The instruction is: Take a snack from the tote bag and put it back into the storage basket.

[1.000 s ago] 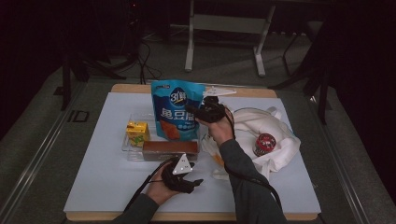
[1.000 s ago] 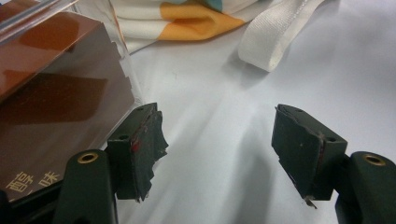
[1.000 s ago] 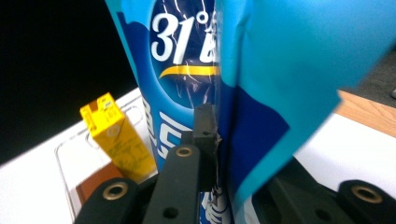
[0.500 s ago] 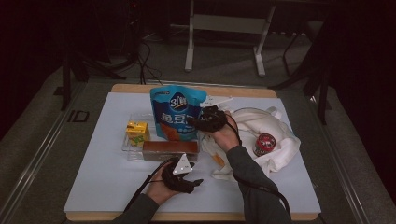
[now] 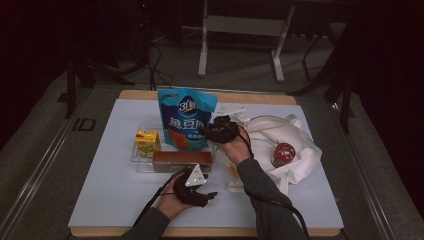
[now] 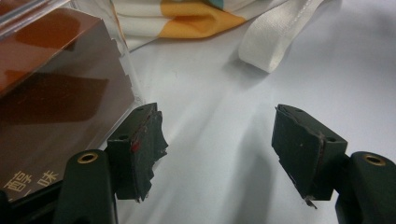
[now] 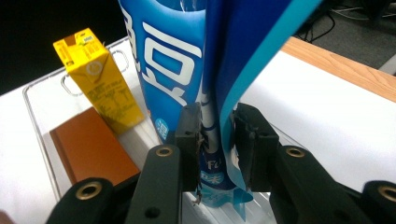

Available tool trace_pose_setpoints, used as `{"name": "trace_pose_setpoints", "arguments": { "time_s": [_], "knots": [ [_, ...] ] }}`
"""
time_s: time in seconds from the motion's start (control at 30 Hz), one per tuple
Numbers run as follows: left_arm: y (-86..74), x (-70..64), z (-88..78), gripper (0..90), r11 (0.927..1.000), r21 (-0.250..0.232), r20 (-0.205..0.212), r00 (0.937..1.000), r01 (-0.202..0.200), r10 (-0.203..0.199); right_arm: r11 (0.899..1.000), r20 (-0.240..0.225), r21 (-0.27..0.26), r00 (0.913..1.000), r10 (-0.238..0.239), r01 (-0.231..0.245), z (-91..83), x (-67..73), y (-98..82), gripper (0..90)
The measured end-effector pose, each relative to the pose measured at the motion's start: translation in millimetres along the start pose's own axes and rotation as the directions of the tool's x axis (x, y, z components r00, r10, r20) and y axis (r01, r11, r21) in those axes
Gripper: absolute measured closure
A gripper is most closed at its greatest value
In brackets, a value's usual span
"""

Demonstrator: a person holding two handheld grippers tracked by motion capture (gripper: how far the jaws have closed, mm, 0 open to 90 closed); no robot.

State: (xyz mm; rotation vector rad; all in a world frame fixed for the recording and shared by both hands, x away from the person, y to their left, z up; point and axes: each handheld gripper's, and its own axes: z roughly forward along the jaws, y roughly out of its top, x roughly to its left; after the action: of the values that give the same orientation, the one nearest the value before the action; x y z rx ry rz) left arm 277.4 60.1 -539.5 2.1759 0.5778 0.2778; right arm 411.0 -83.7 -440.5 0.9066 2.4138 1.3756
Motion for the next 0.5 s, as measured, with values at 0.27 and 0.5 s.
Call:
{"name": "trace_pose_setpoints", "arguments": {
  "time_s": [0.27,0.5],
  "knots": [
    [0.1,0.0,0.0,32.6,1.0000,0.003,0.000,1.0000,-0.002,0.002,1.000,-0.033,0.009,0.9994,-0.009,0.010,11.0,2.7,6.7,68.5],
    [0.1,-0.2,-0.1,32.6,1.0000,0.003,0.001,1.0000,-0.004,0.004,0.999,-0.060,0.013,0.9977,-0.030,0.031,1.4,2.7,4.8,63.1]
  ]
}}
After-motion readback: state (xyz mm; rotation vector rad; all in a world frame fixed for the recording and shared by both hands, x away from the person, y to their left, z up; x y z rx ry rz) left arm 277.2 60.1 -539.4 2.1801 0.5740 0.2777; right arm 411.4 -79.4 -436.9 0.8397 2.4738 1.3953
